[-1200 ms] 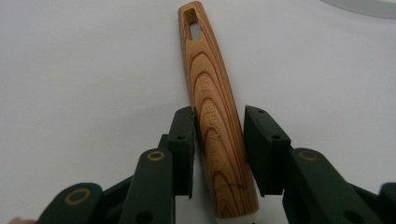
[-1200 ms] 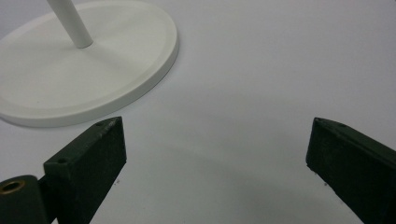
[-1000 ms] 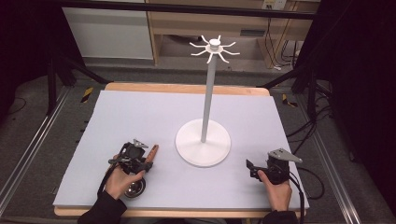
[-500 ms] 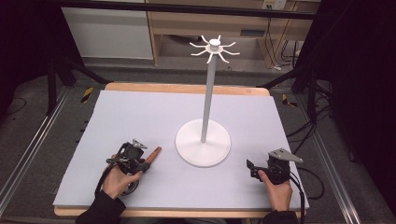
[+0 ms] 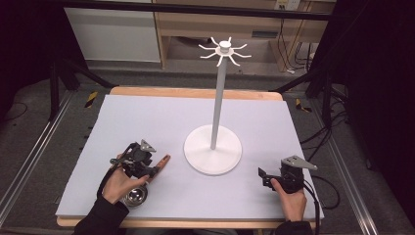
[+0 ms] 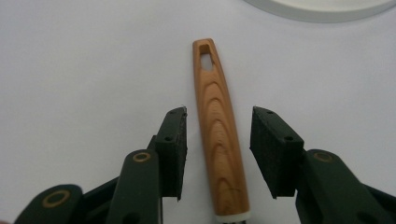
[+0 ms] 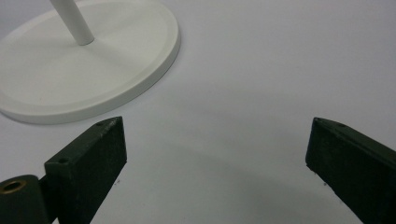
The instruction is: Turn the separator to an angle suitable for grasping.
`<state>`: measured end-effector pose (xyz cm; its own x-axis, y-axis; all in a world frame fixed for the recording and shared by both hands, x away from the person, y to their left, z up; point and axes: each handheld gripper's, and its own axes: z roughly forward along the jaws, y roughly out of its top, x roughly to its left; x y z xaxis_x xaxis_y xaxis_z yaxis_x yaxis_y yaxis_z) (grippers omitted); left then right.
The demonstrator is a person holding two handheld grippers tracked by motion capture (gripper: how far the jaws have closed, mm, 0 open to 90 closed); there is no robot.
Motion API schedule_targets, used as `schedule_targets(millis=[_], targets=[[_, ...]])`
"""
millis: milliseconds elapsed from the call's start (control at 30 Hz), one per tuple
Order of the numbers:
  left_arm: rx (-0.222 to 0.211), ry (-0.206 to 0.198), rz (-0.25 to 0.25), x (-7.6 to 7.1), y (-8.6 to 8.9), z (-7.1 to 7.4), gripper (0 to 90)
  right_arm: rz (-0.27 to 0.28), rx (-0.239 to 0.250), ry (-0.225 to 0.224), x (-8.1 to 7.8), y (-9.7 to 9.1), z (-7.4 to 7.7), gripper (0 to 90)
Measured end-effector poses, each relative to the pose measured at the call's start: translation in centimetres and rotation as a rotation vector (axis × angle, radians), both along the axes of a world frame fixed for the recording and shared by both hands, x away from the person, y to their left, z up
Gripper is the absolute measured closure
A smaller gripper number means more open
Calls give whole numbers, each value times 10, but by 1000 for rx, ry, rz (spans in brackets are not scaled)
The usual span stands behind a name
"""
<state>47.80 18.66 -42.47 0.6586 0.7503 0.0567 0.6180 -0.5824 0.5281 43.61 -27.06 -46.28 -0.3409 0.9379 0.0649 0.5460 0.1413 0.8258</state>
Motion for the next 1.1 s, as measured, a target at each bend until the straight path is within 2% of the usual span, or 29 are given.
schedule_targets(millis=[167,333,667,767,1100], targets=[[36,19,-28,7,-9,-1,571,1,4,8,0,-1,0,58],[67,39,-32,13,-14,-9,588,8,4,18,1,-1,0,58],[76,74,-31,18,-14,-20,609,13,12,32,2,-1,0,58],[66,92,-31,19,-14,-23,623,15,13,34,2,-1,0,58],[68,117,-5,21,-17,-27,625,15,14,37,2,-1,0,58]])
